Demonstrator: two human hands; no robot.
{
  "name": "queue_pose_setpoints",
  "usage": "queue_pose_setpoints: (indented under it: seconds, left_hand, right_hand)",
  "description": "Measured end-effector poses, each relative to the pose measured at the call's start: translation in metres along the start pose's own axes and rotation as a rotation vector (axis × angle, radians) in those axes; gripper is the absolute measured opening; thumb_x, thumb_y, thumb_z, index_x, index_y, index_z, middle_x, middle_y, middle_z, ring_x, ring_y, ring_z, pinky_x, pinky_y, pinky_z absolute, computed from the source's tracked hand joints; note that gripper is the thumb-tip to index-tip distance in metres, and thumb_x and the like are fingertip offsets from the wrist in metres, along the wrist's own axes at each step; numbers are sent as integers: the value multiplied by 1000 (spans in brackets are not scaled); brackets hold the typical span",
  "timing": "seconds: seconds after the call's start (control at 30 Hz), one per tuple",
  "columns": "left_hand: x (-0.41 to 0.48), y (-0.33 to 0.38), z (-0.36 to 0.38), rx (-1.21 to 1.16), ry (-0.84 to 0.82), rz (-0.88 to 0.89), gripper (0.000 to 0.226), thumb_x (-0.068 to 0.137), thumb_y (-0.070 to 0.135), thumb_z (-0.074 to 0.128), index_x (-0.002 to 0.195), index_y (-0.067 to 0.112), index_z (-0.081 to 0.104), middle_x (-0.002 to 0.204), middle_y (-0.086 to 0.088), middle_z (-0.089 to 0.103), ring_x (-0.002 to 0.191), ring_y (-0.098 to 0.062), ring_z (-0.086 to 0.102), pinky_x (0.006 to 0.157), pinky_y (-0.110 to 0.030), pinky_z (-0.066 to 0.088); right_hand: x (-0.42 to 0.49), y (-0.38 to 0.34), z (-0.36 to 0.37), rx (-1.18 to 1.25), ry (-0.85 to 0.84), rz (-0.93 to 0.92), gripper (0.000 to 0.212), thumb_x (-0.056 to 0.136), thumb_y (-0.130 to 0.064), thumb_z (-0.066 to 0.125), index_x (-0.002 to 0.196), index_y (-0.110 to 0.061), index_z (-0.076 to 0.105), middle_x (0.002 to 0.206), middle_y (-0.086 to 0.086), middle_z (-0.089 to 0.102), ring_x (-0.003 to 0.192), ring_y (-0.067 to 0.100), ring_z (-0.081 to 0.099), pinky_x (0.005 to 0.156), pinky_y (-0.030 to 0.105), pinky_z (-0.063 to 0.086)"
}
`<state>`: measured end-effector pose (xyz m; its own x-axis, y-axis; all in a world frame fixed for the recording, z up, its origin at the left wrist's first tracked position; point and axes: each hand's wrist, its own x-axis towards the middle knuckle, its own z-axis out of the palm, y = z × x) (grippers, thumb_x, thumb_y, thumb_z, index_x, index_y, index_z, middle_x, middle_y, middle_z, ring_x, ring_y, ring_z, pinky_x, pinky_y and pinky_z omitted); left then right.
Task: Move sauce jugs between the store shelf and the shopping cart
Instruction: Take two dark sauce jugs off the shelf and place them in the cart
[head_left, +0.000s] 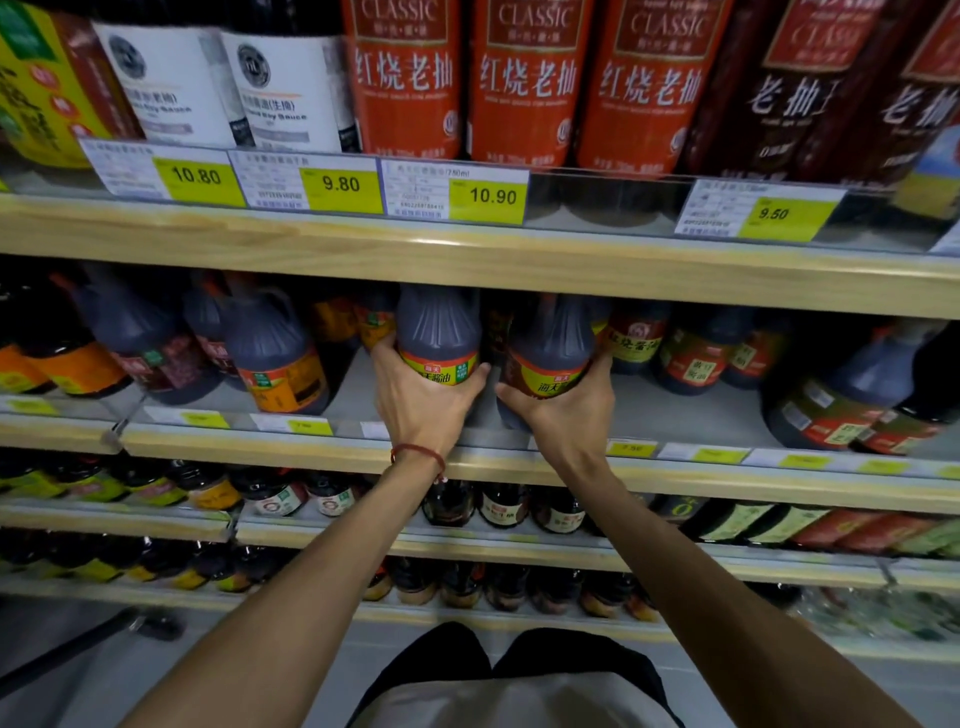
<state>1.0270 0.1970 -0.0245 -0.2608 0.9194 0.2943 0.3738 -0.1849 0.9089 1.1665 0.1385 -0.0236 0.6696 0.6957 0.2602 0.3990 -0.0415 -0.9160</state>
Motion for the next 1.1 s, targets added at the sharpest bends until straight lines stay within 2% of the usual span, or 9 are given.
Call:
queue_pose_setpoints:
  seconds: [0.2, 0.4, 0.57, 0.73, 0.97, 1.03, 1.1]
  left_hand:
    - [8, -4, 6, 36, 2, -26, 98, 50, 53, 93, 125, 13, 44, 119, -4, 60, 109, -26, 63, 89, -43, 54]
    - [3, -14, 8, 104, -41, -45, 98, 52, 48, 96, 124, 10, 41, 120, -9, 58, 111, -33, 61, 87, -45, 54]
    - [6, -14, -2, 191, -143, -48, 100, 52, 58, 93, 122, 15, 36, 120, -8, 60, 107, -35, 64, 80, -45, 56]
    - [2, -24, -20, 241, -293, 21, 96, 62, 47, 86, 134, 18, 30, 129, -8, 59, 109, -39, 64, 84, -47, 56]
    - [0, -23, -18, 280, -337, 47, 100, 76, 50, 83, 147, 16, 22, 140, -15, 56, 119, -43, 59, 93, -49, 52]
    - [-1, -27, -17, 288, -348, 56, 104, 75, 46, 84, 151, 10, 21, 145, -17, 50, 130, -41, 50, 109, -51, 42]
    - [-7, -30, -19, 253, -253, 115, 105, 75, 34, 85, 152, 3, 21, 153, -18, 38, 141, -38, 37, 122, -52, 26]
  right_hand:
    - [0, 1, 8, -6, 20, 5, 99, 47, -53, 96, 123, -15, 46, 115, 1, 66, 106, 22, 66, 89, 48, 58]
    - [-3, -1, 7, 1, 34, -12, 99, 48, -54, 94, 125, -15, 46, 116, 1, 64, 107, 20, 65, 90, 46, 58]
    - [-5, -6, 6, 0, 48, 1, 100, 48, -53, 94, 127, -15, 46, 118, 0, 64, 108, 20, 65, 91, 47, 57]
    - [-8, -12, 4, -8, 46, -3, 101, 50, -44, 99, 132, -17, 45, 121, 0, 63, 110, 21, 64, 94, 46, 56]
    - [-17, -12, -5, 11, 32, -3, 101, 52, -41, 99, 134, -15, 46, 122, 0, 62, 110, 16, 63, 93, 40, 57]
    - [-19, -9, -9, 10, 25, -6, 99, 54, -40, 99, 133, -15, 46, 121, -1, 62, 107, 14, 63, 91, 38, 58]
    - [-21, -6, -13, 13, 18, -1, 98, 54, -40, 100, 133, -15, 47, 121, -2, 62, 106, 13, 63, 89, 35, 58]
